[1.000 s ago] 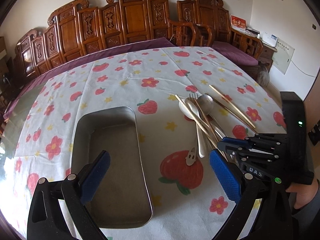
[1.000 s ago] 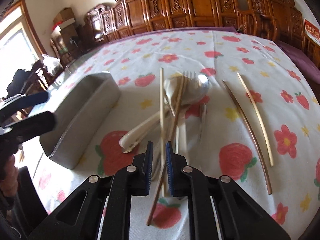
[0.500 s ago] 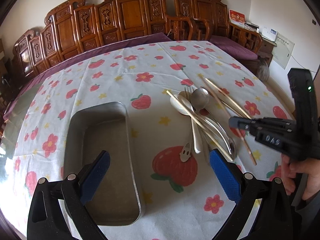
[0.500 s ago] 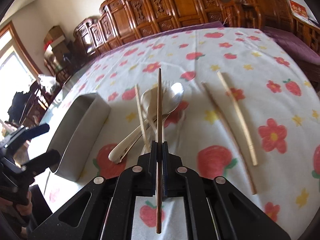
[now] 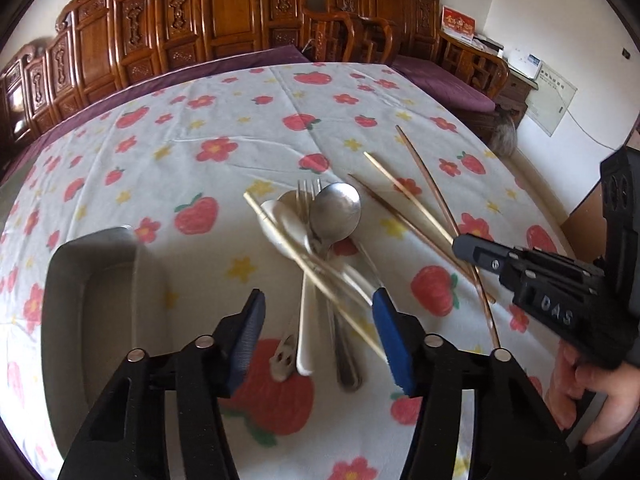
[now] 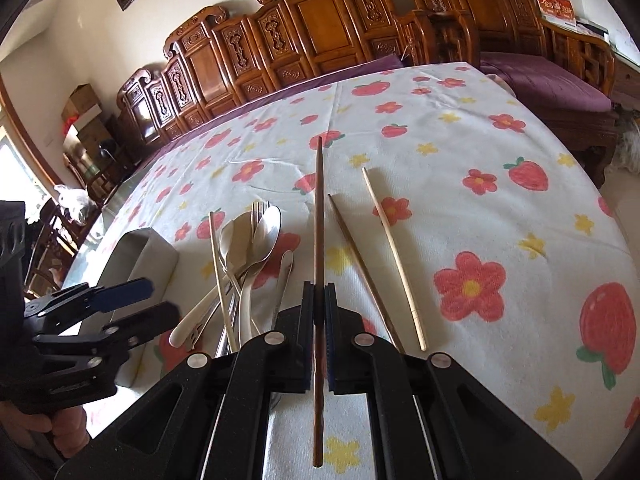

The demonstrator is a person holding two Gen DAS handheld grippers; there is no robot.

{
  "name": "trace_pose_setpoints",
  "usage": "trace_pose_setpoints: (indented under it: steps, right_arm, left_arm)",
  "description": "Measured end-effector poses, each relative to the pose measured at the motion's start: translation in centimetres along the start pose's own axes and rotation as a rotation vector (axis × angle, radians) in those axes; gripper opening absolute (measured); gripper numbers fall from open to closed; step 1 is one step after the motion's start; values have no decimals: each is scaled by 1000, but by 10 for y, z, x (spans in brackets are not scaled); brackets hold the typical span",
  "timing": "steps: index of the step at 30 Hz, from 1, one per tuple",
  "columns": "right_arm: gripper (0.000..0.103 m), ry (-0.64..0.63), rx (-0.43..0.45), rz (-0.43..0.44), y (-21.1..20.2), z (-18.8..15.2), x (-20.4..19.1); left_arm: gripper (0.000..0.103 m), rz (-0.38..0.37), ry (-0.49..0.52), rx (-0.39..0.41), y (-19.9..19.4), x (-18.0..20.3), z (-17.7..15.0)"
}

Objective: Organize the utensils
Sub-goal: 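Grasp a light wooden chopstick with the left gripper while the right gripper holds the dark chopstick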

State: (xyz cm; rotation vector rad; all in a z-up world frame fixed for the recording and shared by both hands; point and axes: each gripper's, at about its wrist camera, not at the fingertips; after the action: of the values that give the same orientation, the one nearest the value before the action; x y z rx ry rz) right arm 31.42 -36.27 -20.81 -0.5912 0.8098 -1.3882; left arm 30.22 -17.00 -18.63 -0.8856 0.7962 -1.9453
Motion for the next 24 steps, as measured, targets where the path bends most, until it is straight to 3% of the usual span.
trace_pose_setpoints:
  steps: [8,14,24]
  right_arm:
    - [6,27,3,7,-1,2,-1]
    - [6,26,10,22,-3,4,-6]
    - [6,20,10,19,-2,4,-7]
  left_arm:
    - [35,8,-75,-60,35,-15,14]
    - [15,-30,-128,-68,44,-27,13]
    - [12,-46,-140,-29,32,-26,9]
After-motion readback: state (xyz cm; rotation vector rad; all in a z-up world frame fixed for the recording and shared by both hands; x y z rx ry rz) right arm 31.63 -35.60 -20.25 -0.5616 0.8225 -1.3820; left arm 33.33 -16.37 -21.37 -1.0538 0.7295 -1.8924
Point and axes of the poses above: each gripper's, at about its wrist camera, not at the fingertips, and y roughly the way its jaws point, x to its right, z to its top, and after that the axes turned 14 degrees about -z, right-handed
